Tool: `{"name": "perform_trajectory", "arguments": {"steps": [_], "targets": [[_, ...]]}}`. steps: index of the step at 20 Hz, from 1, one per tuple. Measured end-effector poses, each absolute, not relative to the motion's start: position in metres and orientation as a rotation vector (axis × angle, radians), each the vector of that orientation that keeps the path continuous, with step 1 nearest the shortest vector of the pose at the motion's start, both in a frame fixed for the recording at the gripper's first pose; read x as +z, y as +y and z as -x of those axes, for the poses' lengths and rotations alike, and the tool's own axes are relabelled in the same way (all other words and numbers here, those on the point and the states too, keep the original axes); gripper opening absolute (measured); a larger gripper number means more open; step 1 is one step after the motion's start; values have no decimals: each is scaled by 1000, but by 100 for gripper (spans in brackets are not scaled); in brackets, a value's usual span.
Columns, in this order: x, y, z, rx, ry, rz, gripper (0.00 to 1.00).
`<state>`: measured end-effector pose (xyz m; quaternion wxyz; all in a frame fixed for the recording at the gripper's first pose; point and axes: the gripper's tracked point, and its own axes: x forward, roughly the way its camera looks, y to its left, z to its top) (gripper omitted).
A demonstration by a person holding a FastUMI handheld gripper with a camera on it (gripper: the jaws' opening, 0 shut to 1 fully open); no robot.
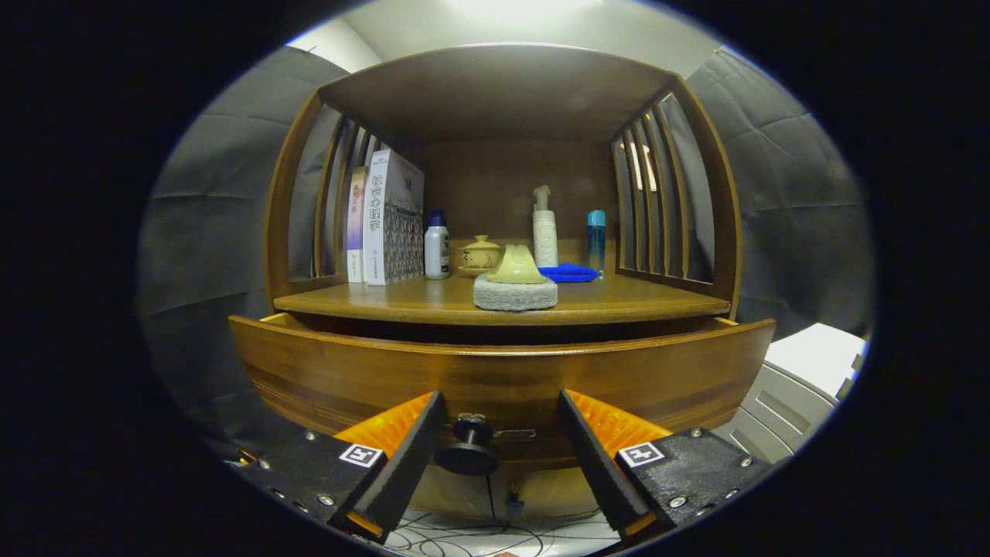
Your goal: Pull open the drawer, take out the items inside it, and place them on the countertop above the cabinet.
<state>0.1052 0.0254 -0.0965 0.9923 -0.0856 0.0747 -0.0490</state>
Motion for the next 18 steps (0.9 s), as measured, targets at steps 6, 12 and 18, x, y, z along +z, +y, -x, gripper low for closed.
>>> {"name": "perform_trajectory", "arguments": {"steps": [6, 12, 18], "targets": [[-96, 24, -123, -104, 150, 159, 95], [-96, 22, -137, -111, 141, 159, 95], [-108, 14, -156, -121, 228, 8, 95]]}}
